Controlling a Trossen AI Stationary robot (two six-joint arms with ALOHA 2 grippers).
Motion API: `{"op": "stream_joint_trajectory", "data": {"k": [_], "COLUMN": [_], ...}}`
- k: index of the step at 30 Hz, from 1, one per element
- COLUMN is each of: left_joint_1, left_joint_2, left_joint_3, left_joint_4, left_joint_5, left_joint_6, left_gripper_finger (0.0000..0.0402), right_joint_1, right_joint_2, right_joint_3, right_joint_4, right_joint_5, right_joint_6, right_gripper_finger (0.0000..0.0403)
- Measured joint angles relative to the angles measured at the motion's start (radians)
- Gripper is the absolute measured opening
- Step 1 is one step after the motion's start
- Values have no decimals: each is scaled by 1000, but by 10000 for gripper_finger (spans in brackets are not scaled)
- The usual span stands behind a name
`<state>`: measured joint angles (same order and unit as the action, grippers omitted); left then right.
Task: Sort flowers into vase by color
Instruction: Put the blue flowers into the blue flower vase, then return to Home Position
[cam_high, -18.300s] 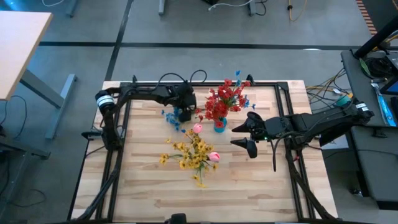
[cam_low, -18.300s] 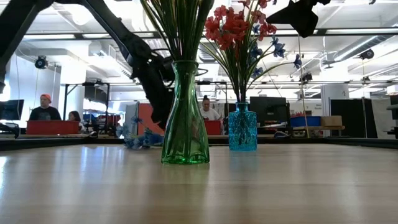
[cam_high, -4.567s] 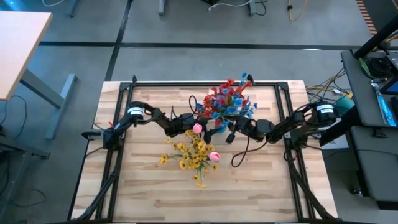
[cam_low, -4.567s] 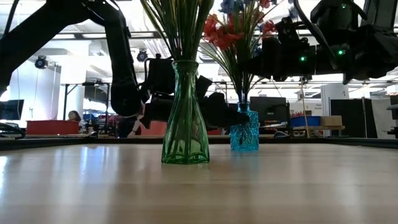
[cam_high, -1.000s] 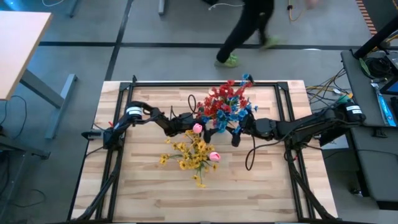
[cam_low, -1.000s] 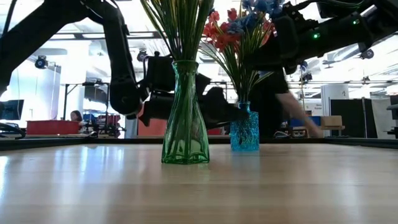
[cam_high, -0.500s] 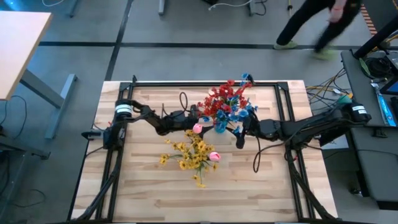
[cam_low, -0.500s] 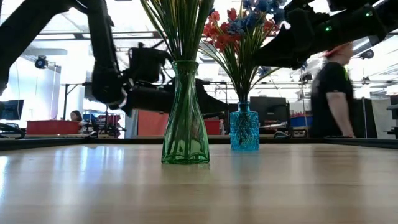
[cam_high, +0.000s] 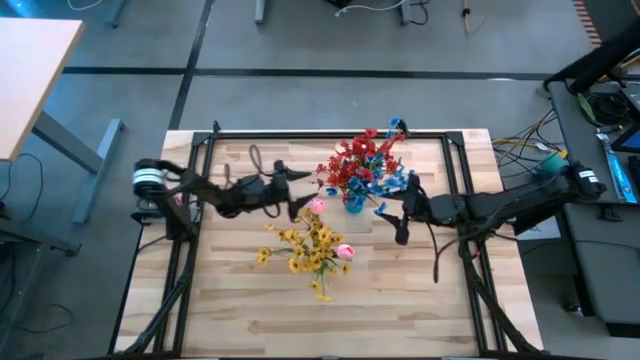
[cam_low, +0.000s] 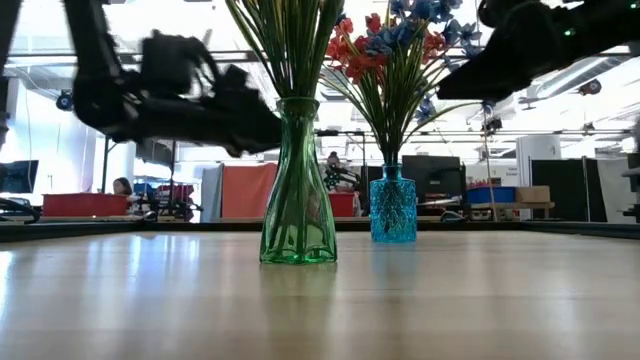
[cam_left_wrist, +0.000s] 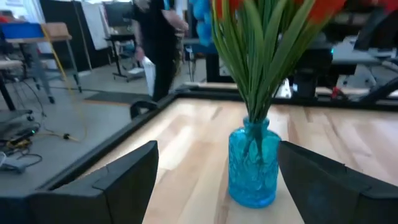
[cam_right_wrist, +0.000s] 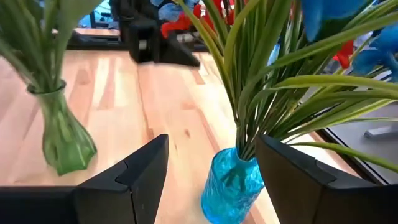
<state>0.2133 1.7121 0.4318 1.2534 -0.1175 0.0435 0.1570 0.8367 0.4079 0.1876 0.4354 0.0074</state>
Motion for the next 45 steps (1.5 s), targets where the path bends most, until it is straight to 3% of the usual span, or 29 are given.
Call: {"op": "stream_joint_trajectory", "data": {"k": [11, 14, 19, 24, 28, 34, 40, 45], "left_joint_1": [-6, -14, -30, -74, -125, -231, -334, -402], "left_joint_2": [-391, -473, -625, -765, -819, -868, -1048, -1236], "left_joint_3": [-209, -257, -358, -421, -330, -63, 153, 133], "left_joint_4": [1, 1, -29, -54, -278, -791, -1307, -1336], "left_joint_5": [2, 13, 181, 192, 186, 177, -72, -131], "left_joint_6": [-7, -130, -242, -312, -302, -162, -54, -26], "left_gripper_finger": [309, 309, 309, 309, 309, 309, 309, 309], "right_joint_1": [50, 62, 106, 163, 184, 183, 183, 183], "right_joint_2": [-199, -250, -352, -476, -578, -702, -766, -782], "right_joint_3": [-10, -10, -23, -73, -87, -87, -90, -119], "right_joint_4": [-87, -138, -190, -197, -232, -298, -345, -357], "right_joint_5": [-77, -83, -103, -125, -121, -121, -128, -129], "right_joint_6": [-65, -32, -21, -45, -39, -33, -32, -61], "right_gripper_finger": [233, 233, 233, 233, 233, 233, 233, 233]}}
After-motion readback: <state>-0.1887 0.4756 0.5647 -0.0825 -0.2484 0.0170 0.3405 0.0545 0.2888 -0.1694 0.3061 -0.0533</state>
